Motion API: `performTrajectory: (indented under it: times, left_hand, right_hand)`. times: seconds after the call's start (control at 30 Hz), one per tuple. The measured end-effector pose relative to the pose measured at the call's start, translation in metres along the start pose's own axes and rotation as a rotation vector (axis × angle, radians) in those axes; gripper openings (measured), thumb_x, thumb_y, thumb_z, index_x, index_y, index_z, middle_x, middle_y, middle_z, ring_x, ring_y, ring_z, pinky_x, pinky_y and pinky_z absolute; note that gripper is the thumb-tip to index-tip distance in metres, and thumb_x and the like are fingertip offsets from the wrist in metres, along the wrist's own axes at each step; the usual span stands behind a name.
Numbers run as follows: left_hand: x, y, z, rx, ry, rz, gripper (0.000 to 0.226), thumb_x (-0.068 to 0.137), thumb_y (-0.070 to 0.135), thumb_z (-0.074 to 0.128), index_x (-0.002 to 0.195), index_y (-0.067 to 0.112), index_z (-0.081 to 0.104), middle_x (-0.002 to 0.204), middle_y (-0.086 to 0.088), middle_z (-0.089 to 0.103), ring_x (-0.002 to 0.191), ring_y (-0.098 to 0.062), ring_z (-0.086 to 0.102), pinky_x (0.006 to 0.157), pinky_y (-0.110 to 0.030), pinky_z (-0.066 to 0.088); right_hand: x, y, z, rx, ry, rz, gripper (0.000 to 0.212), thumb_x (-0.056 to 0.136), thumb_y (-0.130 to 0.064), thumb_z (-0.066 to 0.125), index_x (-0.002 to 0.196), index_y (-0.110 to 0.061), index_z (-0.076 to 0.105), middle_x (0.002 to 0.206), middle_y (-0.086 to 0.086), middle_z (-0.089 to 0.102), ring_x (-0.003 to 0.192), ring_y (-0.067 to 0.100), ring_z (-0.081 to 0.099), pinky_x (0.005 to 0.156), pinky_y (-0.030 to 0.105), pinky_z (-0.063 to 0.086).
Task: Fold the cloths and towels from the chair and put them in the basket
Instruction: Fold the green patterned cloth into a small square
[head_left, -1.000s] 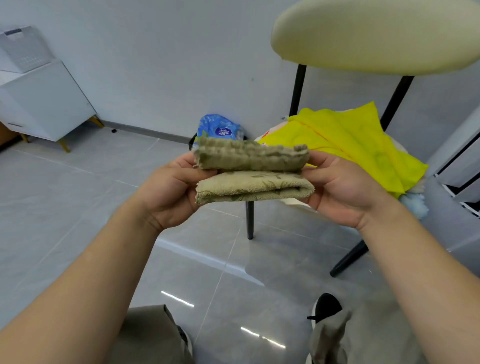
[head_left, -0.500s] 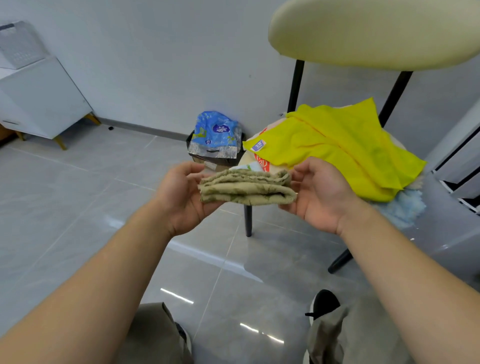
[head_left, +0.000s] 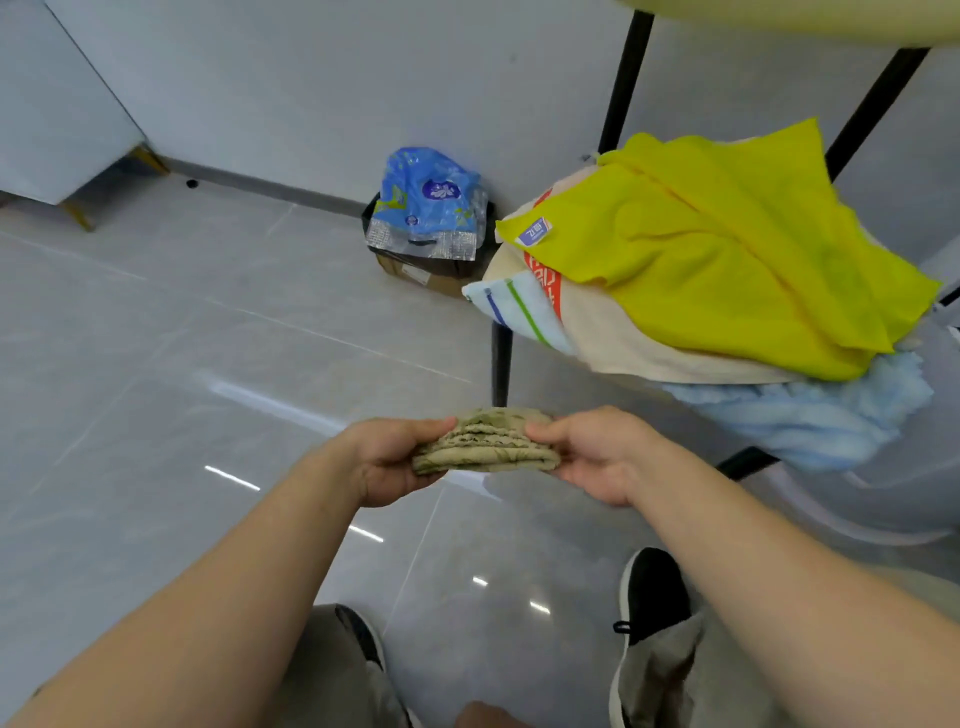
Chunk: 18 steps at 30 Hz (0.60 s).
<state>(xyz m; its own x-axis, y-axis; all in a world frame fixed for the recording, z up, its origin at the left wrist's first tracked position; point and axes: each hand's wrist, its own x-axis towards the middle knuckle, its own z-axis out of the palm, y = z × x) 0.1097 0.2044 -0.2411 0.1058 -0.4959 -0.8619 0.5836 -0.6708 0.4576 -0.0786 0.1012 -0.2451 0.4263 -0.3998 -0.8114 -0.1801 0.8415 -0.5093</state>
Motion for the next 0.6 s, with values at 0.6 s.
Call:
performTrajectory:
  times: [0.6]
  left_hand:
    - [-0.192,0.08,-0.075,-0.164,0.105,-0.1,0.043,0.085,0.002,0.073,0.124,-0.006,0.056,0.109,-0.021,0.072,0.093,-0.029,0.073,0.071,-0.031,0.061]
  right_hand:
    - [-0.136,-0.086,0.155,-0.28,-0.022,0.415,0.019,0.1,0.0,0.05,0.117,-0.007,0.057,0.098,0.016,0.071,0.076,0.027,0.068,0.061,0.032,0.052]
